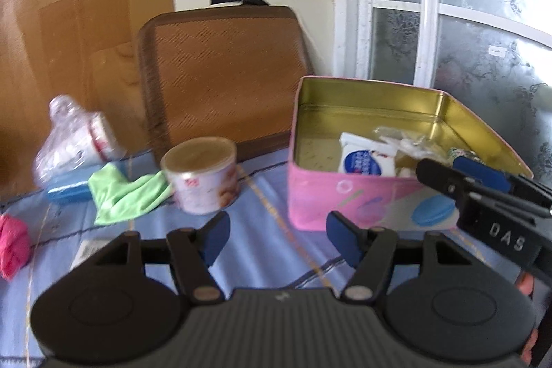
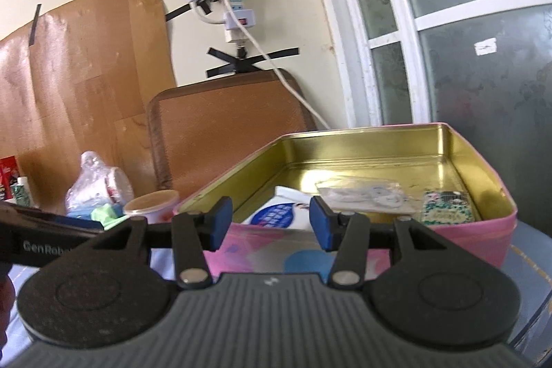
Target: Organize soft objects
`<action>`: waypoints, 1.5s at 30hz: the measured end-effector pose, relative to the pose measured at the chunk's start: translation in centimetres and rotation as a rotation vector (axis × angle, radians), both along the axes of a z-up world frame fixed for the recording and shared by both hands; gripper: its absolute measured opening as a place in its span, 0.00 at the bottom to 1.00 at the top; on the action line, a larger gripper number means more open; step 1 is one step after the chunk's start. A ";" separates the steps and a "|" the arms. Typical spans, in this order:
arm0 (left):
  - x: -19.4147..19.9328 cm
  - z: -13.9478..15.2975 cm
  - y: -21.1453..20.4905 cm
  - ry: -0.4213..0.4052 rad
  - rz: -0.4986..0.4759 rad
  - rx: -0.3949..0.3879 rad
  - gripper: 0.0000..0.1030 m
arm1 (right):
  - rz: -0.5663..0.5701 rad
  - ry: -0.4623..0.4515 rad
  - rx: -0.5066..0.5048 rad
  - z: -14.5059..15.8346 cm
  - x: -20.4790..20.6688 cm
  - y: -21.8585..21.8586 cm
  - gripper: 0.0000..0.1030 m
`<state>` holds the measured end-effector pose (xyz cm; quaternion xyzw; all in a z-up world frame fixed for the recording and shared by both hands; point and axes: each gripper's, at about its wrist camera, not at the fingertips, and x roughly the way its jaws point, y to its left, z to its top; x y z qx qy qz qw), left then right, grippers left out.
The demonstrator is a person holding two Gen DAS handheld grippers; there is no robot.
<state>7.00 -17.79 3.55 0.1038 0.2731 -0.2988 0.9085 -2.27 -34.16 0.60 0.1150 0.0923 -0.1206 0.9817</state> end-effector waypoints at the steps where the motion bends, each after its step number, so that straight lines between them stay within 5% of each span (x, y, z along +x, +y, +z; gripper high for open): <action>1: -0.1 -0.1 0.4 0.003 0.006 -0.001 0.61 | 0.007 0.001 0.002 0.1 0.0 0.2 0.51; 23: -0.4 -2.5 7.9 0.031 0.129 -0.008 0.69 | 0.121 0.044 -0.017 0.7 1.1 4.7 0.55; 45: 3.7 -5.1 18.2 0.012 0.423 0.032 0.70 | 0.265 0.133 -0.094 0.2 5.2 9.9 0.57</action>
